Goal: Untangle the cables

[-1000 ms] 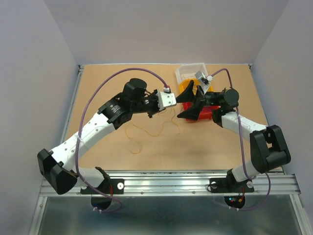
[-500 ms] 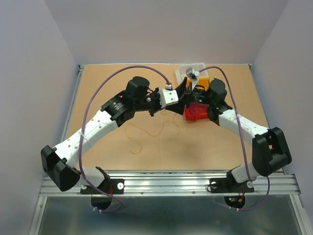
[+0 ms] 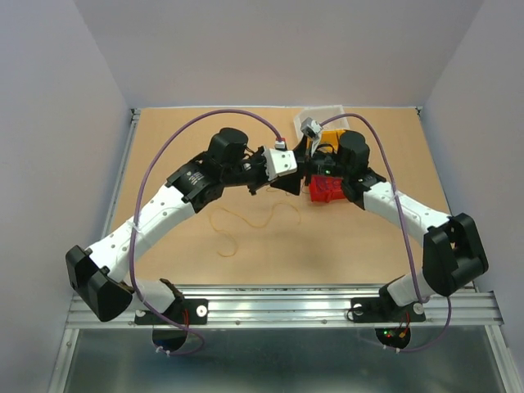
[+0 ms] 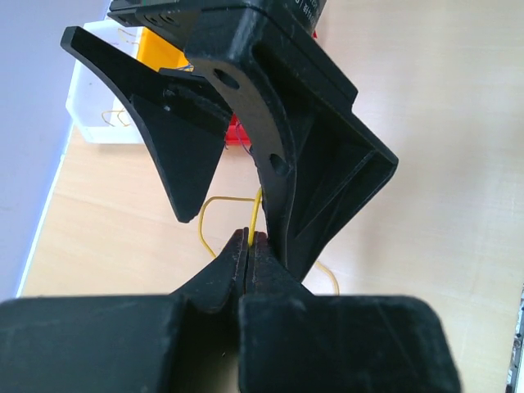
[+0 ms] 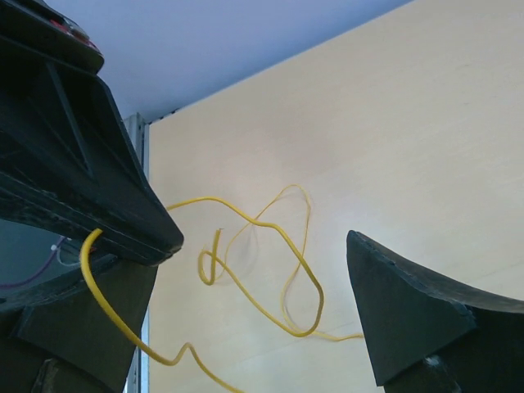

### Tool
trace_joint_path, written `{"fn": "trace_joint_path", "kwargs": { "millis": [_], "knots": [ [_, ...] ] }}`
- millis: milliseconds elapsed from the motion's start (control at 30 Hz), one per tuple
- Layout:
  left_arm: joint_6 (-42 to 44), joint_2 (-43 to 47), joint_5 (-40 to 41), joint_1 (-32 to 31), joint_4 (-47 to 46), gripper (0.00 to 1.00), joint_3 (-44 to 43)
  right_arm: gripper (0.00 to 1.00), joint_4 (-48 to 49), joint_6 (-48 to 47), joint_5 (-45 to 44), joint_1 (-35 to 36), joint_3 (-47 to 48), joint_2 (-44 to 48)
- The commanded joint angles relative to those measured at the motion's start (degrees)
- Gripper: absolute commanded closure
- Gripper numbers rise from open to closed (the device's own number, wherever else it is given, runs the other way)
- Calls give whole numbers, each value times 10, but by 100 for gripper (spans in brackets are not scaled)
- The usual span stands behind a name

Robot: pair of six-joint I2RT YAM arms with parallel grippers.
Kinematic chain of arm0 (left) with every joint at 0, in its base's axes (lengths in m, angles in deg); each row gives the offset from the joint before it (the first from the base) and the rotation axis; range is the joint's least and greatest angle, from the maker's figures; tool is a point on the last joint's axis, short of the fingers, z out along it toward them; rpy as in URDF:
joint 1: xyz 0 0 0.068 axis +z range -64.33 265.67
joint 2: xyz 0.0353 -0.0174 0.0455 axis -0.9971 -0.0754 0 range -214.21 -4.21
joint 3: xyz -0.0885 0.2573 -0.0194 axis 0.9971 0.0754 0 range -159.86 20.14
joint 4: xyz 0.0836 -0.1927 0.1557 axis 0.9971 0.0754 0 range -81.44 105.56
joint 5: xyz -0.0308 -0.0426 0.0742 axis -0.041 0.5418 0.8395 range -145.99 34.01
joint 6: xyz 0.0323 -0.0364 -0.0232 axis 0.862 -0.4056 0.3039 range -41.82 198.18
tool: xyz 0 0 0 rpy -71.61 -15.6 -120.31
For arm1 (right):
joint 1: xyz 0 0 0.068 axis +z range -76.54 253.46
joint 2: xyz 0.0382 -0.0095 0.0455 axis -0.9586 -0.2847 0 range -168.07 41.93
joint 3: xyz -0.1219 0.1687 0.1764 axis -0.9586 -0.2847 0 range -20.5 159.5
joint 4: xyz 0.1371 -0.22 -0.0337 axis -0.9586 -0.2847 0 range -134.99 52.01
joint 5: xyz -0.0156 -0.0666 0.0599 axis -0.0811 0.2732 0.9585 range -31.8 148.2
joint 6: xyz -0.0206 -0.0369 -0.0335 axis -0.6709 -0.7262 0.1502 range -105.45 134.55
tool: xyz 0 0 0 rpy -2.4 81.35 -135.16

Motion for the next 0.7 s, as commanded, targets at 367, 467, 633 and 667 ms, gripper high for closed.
{"fn": "trace_joint_path", "kwargs": {
  "millis": [367, 467, 633, 667],
  "knots": [
    [-18, 38, -1, -5, -20, 96, -14, 100, 8, -24, 60, -3, 54, -31],
    [-60, 38, 81, 5, -98, 61, 22, 99, -2, 2, -1, -4, 59, -29],
    [-111, -12, 74, 59, -133, 27, 9, 99, -50, 38, -141, -19, 116, -83],
    [-124, -19, 67, 81, -135, 14, 7, 99, -49, 48, -153, -25, 127, -94]
  ]
}}
